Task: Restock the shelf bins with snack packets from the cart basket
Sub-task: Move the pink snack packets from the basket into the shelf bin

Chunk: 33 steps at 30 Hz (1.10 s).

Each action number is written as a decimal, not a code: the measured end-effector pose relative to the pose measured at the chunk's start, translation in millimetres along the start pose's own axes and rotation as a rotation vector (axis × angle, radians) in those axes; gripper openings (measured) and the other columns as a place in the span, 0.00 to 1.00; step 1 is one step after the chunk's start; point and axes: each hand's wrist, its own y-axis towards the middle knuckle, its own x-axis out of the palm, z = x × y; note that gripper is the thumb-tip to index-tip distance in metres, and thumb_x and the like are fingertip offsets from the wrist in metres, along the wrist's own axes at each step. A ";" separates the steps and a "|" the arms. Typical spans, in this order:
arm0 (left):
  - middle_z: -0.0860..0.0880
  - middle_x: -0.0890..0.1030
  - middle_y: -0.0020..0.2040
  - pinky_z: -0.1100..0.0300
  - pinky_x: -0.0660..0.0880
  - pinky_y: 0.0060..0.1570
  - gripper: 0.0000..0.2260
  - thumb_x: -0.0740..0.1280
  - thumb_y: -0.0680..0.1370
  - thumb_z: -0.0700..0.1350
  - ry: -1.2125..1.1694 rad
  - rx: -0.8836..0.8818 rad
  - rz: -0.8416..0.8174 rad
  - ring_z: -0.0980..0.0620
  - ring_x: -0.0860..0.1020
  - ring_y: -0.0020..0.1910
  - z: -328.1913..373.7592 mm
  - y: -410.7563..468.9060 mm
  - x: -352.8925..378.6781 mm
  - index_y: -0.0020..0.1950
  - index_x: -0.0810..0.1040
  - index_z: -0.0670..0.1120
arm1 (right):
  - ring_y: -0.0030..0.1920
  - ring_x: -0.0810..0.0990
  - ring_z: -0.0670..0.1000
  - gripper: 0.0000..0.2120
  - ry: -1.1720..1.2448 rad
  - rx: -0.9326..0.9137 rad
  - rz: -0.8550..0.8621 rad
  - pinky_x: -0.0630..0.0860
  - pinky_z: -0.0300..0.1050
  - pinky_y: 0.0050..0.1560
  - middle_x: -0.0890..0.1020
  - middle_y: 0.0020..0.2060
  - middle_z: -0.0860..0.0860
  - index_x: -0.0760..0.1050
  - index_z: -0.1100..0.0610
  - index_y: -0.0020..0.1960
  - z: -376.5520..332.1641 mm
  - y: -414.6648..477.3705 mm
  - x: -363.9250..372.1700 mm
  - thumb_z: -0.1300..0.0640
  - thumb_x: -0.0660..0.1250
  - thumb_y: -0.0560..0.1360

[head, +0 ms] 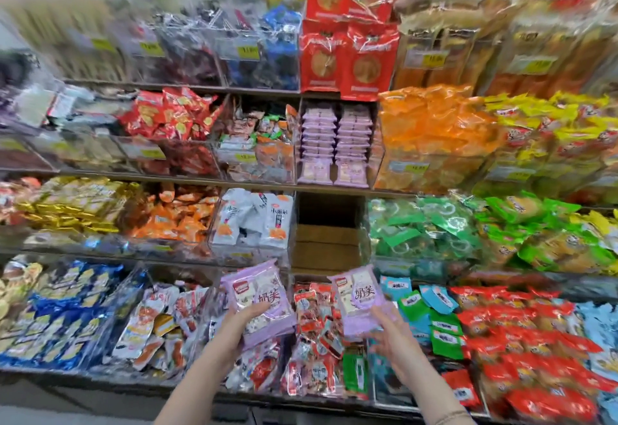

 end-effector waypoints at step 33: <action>0.58 0.67 0.59 0.50 0.62 0.61 0.33 0.71 0.53 0.69 0.352 0.209 -0.182 0.57 0.61 0.61 277.2 243.3 11.2 0.55 0.74 0.60 | 0.33 0.75 0.49 0.13 0.230 -0.338 0.051 0.76 0.37 0.33 0.80 0.42 0.56 0.71 0.61 0.62 -305.6 243.2 174.6 0.64 0.64 0.78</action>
